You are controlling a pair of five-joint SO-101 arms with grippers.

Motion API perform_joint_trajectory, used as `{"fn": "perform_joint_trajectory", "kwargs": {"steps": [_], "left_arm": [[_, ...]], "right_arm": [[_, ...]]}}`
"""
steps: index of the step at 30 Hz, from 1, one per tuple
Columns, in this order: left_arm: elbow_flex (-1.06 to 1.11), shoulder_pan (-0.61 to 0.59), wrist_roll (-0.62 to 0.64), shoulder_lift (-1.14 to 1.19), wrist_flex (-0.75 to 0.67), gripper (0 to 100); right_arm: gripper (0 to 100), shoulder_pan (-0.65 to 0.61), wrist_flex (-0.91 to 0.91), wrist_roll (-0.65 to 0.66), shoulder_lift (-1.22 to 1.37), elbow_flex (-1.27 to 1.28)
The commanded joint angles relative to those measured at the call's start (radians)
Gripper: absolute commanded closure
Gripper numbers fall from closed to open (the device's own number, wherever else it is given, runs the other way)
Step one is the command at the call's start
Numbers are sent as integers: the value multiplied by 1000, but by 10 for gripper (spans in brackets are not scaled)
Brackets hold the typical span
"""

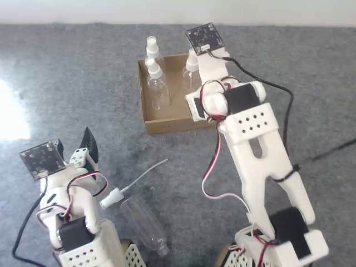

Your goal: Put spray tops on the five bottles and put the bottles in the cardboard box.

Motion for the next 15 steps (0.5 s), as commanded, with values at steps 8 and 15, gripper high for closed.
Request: {"fn": "perform_joint_trajectory", "kwargs": {"steps": [8,15], "left_arm": [[27,-98,6,-23,-121,764],[27,-101,6,-23,-121,764]], "right_arm": [[712,-277,340,-15,-197,-31],[712,-470,374,-198,-213,35]]}}
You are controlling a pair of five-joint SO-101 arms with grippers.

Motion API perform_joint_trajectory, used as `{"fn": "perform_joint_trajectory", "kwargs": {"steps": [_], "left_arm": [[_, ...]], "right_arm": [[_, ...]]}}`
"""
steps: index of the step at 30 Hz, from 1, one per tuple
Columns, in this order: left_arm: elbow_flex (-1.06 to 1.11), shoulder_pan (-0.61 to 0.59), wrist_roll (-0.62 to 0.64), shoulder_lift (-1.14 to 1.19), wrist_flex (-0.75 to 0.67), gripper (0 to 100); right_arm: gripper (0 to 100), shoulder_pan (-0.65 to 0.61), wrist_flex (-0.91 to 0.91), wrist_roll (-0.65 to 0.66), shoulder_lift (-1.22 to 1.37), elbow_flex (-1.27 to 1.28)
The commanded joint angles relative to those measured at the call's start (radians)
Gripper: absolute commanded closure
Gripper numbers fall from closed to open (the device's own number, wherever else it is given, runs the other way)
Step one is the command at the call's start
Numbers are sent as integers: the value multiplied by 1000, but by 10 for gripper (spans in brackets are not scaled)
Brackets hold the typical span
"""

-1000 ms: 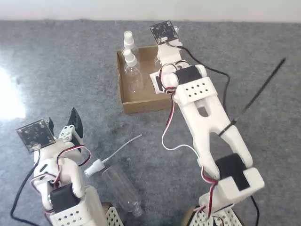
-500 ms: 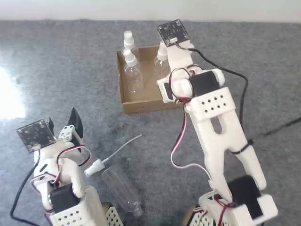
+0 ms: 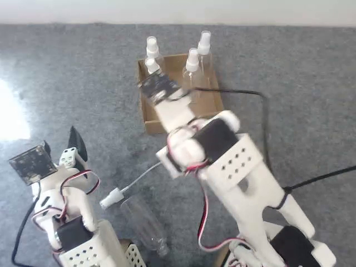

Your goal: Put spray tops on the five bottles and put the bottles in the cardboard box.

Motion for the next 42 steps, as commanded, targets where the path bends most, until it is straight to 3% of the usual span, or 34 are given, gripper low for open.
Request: {"fn": "perform_joint_trajectory", "kwargs": {"steps": [1,11,18,24,42], "left_arm": [[-10,-2,6,-23,-28,764],[-10,-3,6,-23,-31,764],[-12,-32,9,-23,-32,765],[-16,-109,115,-23,-34,765],[-12,-118,120,-23,-60,765]], "right_arm": [[712,-127,7,-126,-62,66],[712,-272,-302,-176,-62,388],[713,-331,-407,-180,-62,451],[713,-410,-581,-253,-62,566],[713,-483,-892,-249,-50,796]]}}
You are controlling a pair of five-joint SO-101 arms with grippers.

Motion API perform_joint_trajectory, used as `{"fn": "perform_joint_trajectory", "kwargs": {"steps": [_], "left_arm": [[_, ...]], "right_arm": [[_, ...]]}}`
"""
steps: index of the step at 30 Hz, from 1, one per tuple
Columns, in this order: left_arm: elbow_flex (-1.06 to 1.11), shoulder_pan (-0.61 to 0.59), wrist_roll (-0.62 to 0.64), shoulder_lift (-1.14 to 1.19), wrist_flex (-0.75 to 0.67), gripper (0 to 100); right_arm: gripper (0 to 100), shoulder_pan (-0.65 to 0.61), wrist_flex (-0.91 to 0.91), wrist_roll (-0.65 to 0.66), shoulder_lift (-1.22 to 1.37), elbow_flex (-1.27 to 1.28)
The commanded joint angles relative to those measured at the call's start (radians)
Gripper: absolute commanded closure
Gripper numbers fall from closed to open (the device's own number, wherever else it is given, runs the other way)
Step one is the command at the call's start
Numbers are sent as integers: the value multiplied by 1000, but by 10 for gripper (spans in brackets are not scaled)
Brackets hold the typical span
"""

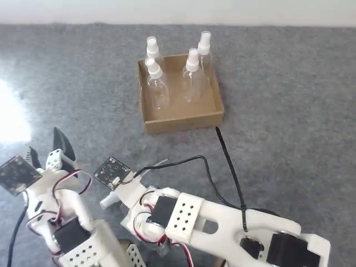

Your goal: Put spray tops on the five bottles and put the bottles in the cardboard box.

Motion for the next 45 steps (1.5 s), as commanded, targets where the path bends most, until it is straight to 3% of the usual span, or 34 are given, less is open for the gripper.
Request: {"fn": "perform_joint_trajectory", "kwargs": {"steps": [1,17,24,35,45], "left_arm": [[-12,-8,11,-23,-25,765],[-10,-5,11,-23,-25,765],[-10,-3,11,-23,-25,765],[-10,-2,11,-23,-25,765],[-10,-2,11,-23,-26,765]], "right_arm": [[713,-12,-51,-5,-50,5],[726,91,-50,75,145,-34],[969,168,-67,94,137,-61],[932,286,-68,106,134,-106],[933,352,-59,-101,134,-184]]}}
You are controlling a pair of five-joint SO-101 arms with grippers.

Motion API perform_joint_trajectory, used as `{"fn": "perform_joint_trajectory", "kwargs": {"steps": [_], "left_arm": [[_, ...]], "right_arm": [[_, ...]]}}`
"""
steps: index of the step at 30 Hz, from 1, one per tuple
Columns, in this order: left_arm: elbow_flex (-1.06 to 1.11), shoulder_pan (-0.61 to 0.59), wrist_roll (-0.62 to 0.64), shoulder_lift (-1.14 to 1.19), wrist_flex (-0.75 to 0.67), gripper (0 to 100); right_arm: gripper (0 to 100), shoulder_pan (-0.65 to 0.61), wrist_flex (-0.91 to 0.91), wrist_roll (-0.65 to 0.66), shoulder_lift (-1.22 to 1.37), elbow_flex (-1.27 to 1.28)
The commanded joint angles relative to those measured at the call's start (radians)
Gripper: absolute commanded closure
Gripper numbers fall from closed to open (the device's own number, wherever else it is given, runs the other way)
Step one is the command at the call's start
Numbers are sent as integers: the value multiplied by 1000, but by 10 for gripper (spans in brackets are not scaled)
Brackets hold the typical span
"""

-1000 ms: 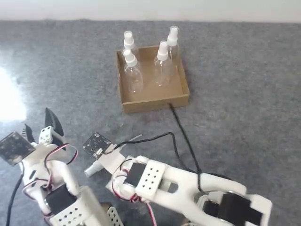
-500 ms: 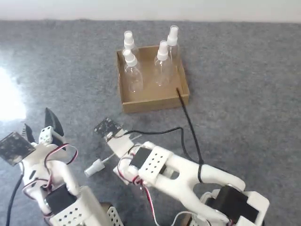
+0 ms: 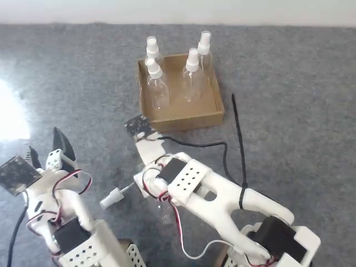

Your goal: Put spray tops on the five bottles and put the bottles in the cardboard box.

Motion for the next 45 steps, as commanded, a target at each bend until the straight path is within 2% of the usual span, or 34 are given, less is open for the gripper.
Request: {"fn": "perform_joint_trajectory", "kwargs": {"steps": [1,10,19,24,31,40,45], "left_arm": [[-10,-3,11,-23,-26,765],[-10,-6,11,-23,-28,765],[-10,-5,11,-23,-29,765],[-10,-3,11,-23,-29,765],[-10,-3,11,-23,-29,765],[-10,-3,11,-23,-29,765],[-2,-3,11,-23,-32,765]], "right_arm": [[933,59,-10,-81,-21,-89],[933,166,-8,-203,-48,-135],[933,188,231,-209,-358,-127],[933,188,234,-210,-504,-35],[933,254,101,-209,-673,92],[933,318,-189,-210,-802,334],[933,360,-292,-210,-886,434]]}}
